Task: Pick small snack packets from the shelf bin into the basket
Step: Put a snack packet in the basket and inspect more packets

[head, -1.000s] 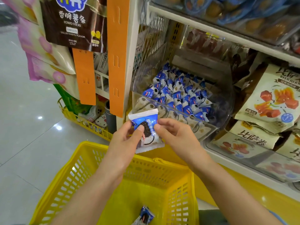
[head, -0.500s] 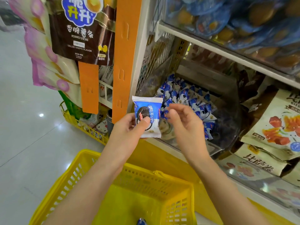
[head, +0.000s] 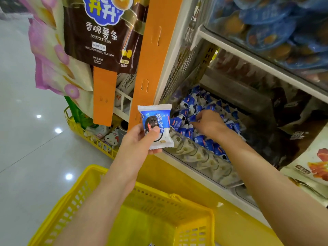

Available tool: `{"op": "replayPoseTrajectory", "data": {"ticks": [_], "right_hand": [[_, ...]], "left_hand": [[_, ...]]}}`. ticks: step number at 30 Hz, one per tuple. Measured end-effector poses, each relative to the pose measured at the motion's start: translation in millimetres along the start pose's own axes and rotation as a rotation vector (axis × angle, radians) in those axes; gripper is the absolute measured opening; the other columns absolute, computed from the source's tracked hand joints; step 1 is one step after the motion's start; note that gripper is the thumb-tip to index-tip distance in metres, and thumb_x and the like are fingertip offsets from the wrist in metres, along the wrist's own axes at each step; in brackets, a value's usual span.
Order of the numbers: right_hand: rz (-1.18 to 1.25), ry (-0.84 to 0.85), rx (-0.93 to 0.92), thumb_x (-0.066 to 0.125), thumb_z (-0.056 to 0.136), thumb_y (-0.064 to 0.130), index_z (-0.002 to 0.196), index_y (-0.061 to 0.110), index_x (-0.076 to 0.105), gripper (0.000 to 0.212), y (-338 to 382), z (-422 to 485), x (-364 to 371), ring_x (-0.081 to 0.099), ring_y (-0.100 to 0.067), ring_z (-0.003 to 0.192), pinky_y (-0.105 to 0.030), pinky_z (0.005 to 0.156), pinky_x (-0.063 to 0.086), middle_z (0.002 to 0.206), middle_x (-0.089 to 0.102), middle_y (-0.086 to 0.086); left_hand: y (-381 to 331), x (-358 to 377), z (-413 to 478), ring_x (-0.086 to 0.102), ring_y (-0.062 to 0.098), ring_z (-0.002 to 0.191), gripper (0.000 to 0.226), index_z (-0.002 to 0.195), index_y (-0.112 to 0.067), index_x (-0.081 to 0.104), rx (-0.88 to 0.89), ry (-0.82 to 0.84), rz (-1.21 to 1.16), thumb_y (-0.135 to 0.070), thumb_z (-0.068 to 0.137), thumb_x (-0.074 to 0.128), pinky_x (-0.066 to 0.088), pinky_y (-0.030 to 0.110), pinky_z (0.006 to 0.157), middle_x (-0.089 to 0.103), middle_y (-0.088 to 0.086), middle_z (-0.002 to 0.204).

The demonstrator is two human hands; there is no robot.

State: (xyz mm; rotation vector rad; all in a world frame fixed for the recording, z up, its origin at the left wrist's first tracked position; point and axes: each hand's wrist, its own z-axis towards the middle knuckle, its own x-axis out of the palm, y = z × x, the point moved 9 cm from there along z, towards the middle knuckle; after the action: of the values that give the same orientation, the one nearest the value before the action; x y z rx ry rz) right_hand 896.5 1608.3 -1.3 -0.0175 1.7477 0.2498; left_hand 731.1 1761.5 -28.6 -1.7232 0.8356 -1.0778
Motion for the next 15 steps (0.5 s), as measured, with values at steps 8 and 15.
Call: {"op": "replayPoseTrajectory", "data": {"ticks": [8,15], "right_hand": [[0.057,0.064,0.013,0.059,0.087,0.023,0.079,0.002,0.056,0.023,-10.7,-2.3,7.6,0.060,-0.032,0.102,-0.039,0.088,0.049,0.110,0.064,-0.023],[0.442,-0.286,-0.081,0.058,0.089,0.028,0.112,0.007,0.059,0.031,-19.2,-35.2,-43.0,0.056,-0.013,0.079,-0.025,0.072,0.044,0.093,0.063,-0.004]], "left_hand": [[3.7,0.9,-3.0,0.067,0.007,0.076,0.016,0.105,-0.016,0.061,-0.035,0.016,-0.018,-0.022,0.091,0.055,0.056,0.021,0.062,0.069,0.003,0.099],[12.0,1.0,-11.1,0.063,0.011,0.075,0.009,0.099,-0.018,0.058,-0.104,-0.012,0.007,-0.018,0.092,0.053,0.053,0.019,0.054,0.066,0.002,0.097]]}}
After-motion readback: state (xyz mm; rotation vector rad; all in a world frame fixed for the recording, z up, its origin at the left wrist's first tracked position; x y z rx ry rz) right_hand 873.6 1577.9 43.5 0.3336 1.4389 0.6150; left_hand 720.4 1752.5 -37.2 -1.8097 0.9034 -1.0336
